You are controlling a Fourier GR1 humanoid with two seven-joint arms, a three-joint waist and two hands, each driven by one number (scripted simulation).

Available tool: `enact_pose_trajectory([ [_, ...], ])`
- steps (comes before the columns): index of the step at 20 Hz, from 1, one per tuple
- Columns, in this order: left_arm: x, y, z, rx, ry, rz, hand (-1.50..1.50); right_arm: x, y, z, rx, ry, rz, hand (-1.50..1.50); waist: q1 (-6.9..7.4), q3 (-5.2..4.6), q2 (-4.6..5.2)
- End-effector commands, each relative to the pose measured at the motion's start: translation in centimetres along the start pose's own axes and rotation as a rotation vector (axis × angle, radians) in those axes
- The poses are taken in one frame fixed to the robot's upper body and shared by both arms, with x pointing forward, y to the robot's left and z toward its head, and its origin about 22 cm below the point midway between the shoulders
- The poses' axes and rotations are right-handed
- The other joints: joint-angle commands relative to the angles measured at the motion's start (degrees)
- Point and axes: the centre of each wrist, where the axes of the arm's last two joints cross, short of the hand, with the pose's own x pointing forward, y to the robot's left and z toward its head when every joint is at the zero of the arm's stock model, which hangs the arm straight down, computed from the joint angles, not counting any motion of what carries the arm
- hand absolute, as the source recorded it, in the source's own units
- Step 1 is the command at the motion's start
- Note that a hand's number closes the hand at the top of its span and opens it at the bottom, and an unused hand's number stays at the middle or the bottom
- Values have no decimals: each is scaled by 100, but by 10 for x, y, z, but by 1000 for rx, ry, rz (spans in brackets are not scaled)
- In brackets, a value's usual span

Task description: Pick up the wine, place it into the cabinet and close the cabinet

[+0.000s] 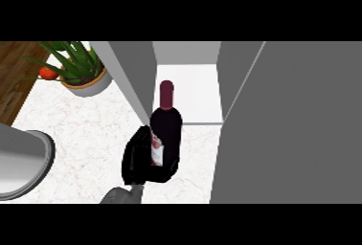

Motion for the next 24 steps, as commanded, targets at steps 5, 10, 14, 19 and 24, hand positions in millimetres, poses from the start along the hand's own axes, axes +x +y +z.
enact_pose_trajectory([
  [5,-33,-3,-12,30,-7,-25,150,3,10,10,26,-22,-40,-150,-40,-3,9],
  [10,-9,-13,-34,6,-23,-21,150,5,8,10,26,-19,-41,-150,20,1,-5],
  [14,-29,-22,-32,15,-36,-31,150,1,14,14,51,-29,-54,-150,-48,-3,7],
  [19,-13,-40,-65,12,-64,-62,150,-13,-3,5,22,-15,-44,-150,-48,0,9],
  [24,-16,-31,-81,77,-44,-52,150,-12,8,10,42,-22,-60,-150,-103,-3,23],
])
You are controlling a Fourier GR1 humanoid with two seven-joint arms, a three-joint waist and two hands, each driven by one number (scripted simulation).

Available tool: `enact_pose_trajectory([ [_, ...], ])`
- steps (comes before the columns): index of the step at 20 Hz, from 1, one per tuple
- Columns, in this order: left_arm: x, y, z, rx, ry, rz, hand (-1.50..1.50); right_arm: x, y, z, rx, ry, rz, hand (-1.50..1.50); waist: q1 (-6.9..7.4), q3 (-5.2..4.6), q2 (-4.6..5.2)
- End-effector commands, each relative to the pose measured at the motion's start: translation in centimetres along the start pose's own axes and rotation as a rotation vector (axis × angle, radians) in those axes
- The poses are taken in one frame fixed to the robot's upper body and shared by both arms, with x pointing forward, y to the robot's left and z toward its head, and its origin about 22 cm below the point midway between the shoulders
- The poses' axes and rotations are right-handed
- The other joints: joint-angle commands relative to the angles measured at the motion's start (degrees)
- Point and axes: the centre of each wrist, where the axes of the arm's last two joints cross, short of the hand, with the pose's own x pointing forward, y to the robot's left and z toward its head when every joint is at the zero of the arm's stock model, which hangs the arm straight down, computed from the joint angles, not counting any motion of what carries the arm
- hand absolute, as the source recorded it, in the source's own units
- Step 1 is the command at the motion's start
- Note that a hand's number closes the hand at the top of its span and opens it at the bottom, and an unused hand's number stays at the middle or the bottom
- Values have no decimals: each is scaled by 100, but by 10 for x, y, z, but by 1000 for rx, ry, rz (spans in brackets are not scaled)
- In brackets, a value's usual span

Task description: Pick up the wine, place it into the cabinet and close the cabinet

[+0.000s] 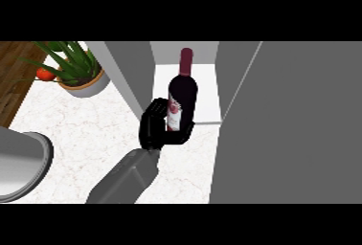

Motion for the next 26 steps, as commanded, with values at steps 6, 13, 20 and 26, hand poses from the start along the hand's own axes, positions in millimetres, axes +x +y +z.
enact_pose_trajectory([
  [6,25,-4,-44,21,-10,12,150,4,-4,13,-27,-15,7,-150,41,3,-11],
  [13,43,-37,-78,46,-21,-13,150,-6,-9,0,-10,-22,5,-150,-33,2,14],
  [20,52,-40,-93,73,-5,-38,150,-8,-2,-3,17,-29,-12,-150,-171,-2,55],
  [26,54,-34,-100,69,59,-79,150,-10,-8,-6,13,-14,-4,-150,-185,-2,78],
])
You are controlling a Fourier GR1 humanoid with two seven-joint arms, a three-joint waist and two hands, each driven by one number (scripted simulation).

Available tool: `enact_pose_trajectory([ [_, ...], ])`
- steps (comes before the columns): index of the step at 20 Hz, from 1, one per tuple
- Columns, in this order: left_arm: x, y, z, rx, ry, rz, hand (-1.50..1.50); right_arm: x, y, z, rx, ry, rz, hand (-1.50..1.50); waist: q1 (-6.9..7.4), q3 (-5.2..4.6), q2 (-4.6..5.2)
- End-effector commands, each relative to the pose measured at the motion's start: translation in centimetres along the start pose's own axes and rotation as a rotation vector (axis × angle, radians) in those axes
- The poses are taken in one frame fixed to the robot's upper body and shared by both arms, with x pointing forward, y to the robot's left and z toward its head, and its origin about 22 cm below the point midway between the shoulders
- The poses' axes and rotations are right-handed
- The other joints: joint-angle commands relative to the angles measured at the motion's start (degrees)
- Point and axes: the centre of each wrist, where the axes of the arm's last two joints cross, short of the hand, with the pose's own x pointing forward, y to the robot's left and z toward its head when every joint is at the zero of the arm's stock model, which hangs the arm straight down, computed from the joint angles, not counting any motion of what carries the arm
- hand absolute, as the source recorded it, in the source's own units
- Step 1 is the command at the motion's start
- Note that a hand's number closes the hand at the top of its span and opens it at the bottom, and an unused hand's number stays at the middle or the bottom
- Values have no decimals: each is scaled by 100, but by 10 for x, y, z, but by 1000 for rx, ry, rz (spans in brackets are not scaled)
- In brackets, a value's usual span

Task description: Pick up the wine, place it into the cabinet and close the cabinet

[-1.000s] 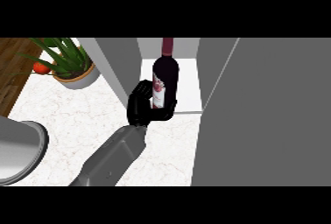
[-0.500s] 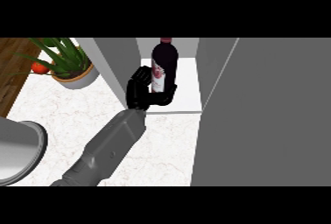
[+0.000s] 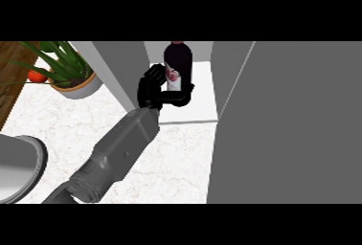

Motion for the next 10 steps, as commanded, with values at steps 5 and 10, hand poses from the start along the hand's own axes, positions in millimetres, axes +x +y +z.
enact_pose_trajectory([
  [5,19,-19,-11,-3,-21,44,150,-9,9,-11,52,-3,4,-150,-171,5,20],
  [10,13,-11,-9,17,-27,66,150,-1,11,-9,57,-16,-14,-150,-236,1,27],
])
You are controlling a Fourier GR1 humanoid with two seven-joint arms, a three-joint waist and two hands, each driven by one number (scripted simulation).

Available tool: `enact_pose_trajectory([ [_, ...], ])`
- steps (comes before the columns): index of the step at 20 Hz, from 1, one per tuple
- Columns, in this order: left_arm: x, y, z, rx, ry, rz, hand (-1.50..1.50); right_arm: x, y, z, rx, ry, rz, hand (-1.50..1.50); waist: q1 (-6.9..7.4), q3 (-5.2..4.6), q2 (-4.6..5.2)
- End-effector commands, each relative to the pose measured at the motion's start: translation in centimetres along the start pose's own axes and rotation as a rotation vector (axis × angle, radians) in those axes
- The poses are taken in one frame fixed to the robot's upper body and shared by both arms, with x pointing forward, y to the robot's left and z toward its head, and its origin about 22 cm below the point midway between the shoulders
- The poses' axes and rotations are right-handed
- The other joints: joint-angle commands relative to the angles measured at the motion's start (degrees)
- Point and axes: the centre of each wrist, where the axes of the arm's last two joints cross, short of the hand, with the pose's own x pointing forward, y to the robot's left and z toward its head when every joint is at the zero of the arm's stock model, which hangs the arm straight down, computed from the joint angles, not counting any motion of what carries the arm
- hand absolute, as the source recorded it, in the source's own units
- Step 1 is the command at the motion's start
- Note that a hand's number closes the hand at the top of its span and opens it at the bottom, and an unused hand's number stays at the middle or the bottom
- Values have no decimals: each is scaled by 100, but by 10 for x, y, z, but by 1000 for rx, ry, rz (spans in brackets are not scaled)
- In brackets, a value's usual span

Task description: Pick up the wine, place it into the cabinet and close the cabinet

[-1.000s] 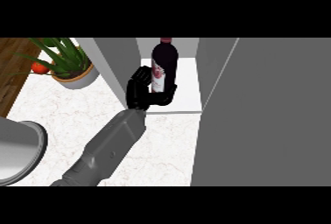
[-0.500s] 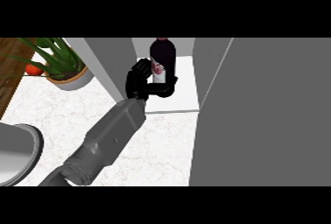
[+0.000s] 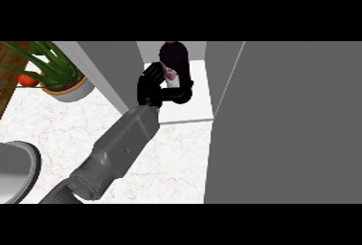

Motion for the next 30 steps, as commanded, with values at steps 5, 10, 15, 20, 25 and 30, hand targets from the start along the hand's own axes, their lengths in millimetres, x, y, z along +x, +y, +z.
enact_pose_trajectory([
  [5,5,-11,0,-11,-17,28,150,-1,3,-4,24,3,-18,-150,-163,4,-5],
  [10,-15,1,16,-34,-1,28,150,-5,2,-11,15,-25,-35,-150,-191,4,2],
  [15,-6,-17,17,-18,0,56,150,-3,12,-9,40,-27,-29,-150,-298,3,1],
  [20,-2,-27,19,38,-47,100,150,-1,9,-18,38,-20,-31,-150,-302,0,9],
  [25,3,-30,14,77,-59,121,-150,-15,3,-9,45,-1,-36,-150,-277,10,29],
  [30,2,-32,15,101,-50,116,-150,-8,2,-8,30,-6,-19,-150,-270,10,4],
])
